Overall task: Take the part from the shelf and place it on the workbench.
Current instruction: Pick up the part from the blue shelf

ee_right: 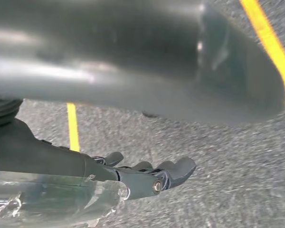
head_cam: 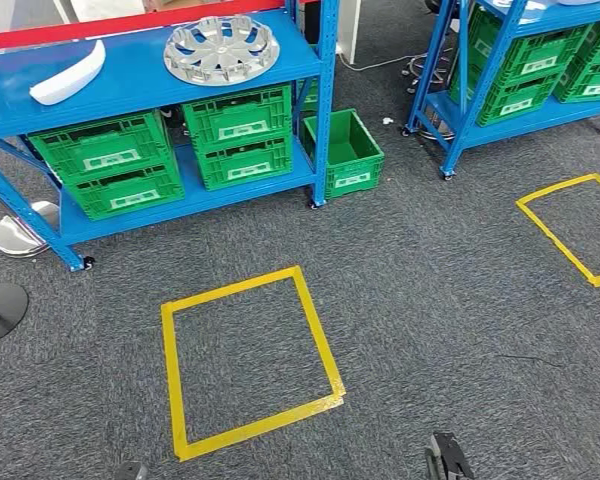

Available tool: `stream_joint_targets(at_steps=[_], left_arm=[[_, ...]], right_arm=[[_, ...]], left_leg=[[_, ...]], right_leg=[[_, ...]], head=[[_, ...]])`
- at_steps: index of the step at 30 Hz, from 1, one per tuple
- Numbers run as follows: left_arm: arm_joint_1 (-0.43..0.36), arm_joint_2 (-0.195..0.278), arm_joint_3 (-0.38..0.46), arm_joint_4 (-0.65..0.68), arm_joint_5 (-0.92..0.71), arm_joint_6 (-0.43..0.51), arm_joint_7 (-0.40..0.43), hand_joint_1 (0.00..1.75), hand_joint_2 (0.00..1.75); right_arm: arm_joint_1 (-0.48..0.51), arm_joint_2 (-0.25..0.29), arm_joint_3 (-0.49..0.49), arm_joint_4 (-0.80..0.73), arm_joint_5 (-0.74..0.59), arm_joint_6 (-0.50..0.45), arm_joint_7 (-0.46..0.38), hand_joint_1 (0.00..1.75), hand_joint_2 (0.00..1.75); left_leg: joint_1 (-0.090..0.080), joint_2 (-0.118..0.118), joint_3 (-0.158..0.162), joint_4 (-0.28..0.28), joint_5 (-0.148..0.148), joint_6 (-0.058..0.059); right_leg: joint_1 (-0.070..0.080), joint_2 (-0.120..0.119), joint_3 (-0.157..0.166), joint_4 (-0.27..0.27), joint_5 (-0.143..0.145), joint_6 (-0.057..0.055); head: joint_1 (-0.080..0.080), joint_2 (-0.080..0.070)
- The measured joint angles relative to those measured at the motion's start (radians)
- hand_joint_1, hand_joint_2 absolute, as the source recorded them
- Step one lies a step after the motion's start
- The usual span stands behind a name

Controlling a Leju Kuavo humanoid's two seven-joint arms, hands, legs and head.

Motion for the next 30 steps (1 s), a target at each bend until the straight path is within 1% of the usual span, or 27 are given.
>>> stream_joint_targets(at_steps=[2,7,10,14,18,20,23,27,30], left_arm=[[-0.006,-0.006,0.021,0.007,-0.012,0.003,-0.006,0.00,0.00],[-0.032,-0.032,0.106,0.042,-0.088,0.018,-0.045,0.00,0.00],[-0.049,-0.040,0.133,0.064,-0.144,0.024,-0.062,0.00,0.00],[-0.061,-0.045,0.153,0.083,-0.215,0.027,-0.068,0.00,0.00],[-0.066,-0.052,0.182,0.095,-0.212,0.010,-0.072,0.00,0.00],[-0.066,-0.054,0.206,0.096,-0.192,0.012,-0.090,0.00,0.00],[-0.067,-0.055,0.229,0.097,-0.187,0.037,-0.113,0.00,0.00],[-0.067,-0.057,0.252,0.100,-0.179,0.076,-0.131,0.00,0.00],[-0.067,-0.060,0.264,0.101,-0.179,0.087,-0.138,0.00,0.00]], right_arm=[[-0.006,0.002,-0.001,0.007,0.012,-0.015,0.010,0.00,0.00],[-0.038,0.018,-0.002,0.047,0.079,-0.093,0.059,0.00,0.00],[-0.057,0.030,-0.006,0.070,0.114,-0.115,0.112,0.00,0.00],[-0.071,0.042,-0.018,0.090,0.142,-0.118,0.202,0.00,0.00],[-0.075,0.052,-0.050,0.104,0.103,-0.121,0.290,0.00,0.00],[-0.075,0.056,-0.077,0.109,0.076,-0.132,0.312,0.00,0.00],[-0.073,0.057,-0.102,0.112,0.066,-0.159,0.290,0.00,0.00],[-0.068,0.054,-0.142,0.113,0.046,-0.238,0.169,0.00,0.00],[-0.068,0.045,-0.169,0.113,0.037,-0.259,0.102,0.00,0.00]], left_leg=[[0.000,0.000,0.000,0.000,0.000,0.000],[0.000,0.000,0.000,0.000,0.000,0.000],[0.000,0.000,0.000,0.000,0.001,-0.001],[0.000,0.000,0.000,0.000,0.001,-0.001],[0.000,0.000,0.000,0.000,0.001,-0.001],[0.000,0.000,0.000,0.000,0.001,-0.001],[0.000,0.000,0.000,0.000,0.001,-0.001],[0.000,0.000,0.000,0.000,0.001,-0.001],[0.000,0.000,0.000,0.000,0.001,-0.001]], right_leg=[[0.000,0.000,0.000,0.000,0.000,0.000],[0.000,0.000,0.000,0.000,0.000,0.000],[0.000,0.000,0.000,0.000,0.000,0.000],[0.000,0.000,0.000,0.000,0.000,0.000],[0.000,0.000,0.000,0.000,0.000,0.000],[0.000,0.000,0.000,0.000,0.000,0.000],[0.000,0.000,0.000,0.000,0.000,0.000],[0.000,0.000,0.000,0.000,0.000,0.000],[0.000,0.000,0.000,0.000,0.000,0.000]], head=[[0.000,0.000],[0.000,0.000],[0.000,0.000],[0.000,0.000],[0.000,0.000],[0.000,0.000],[0.000,0.000],[0.000,0.000],[0.000,0.000]])
